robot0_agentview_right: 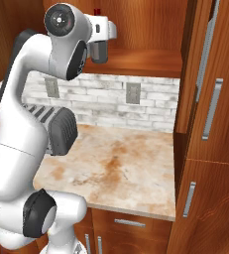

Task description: Open the cabinet directly in front. Then move the liquor and the mug to the dining counter with the candle on it.

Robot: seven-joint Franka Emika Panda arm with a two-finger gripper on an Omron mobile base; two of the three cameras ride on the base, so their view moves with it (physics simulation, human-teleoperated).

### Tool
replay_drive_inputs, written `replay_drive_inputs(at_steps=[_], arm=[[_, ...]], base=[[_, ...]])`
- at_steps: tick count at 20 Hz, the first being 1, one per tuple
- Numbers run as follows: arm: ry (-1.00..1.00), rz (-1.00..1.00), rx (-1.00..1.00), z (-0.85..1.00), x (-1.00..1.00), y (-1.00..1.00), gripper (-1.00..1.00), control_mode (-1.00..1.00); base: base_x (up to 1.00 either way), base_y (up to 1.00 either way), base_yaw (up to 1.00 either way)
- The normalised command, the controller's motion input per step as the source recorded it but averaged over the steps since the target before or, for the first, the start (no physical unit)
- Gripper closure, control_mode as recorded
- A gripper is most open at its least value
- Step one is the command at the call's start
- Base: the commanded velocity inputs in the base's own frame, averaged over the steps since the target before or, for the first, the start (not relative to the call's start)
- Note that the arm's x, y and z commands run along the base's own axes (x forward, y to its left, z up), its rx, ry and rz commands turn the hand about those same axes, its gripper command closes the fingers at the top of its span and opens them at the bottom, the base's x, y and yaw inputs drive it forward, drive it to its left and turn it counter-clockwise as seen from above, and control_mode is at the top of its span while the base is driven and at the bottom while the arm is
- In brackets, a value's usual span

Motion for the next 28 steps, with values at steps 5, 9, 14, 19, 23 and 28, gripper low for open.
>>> replay_drive_inputs(at_steps=[5,9,14,19,23,28], arm=[[-0.03,-0.03,0.0,0.0,0.59,0.14,-1.0,-1.0],[0.0,-0.08,0.0,0.03,0.66,0.05,-1.0,-1.0],[0.0,-0.09,-0.01,0.04,0.66,0.01,-1.0,-1.0],[0.02,-0.08,0.0,0.15,0.61,0.03,-1.0,-1.0],[0.08,-0.03,0.0,0.03,0.36,0.02,-1.0,-1.0],[0.06,-0.01,0.0,0.0,0.33,0.0,-1.0,-1.0]], base=[[0.0,0.0,0.0],[0.0,0.0,0.0],[0.0,0.0,0.0],[0.0,0.0,0.0],[0.0,0.0,0.0],[0.0,0.0,0.0]])
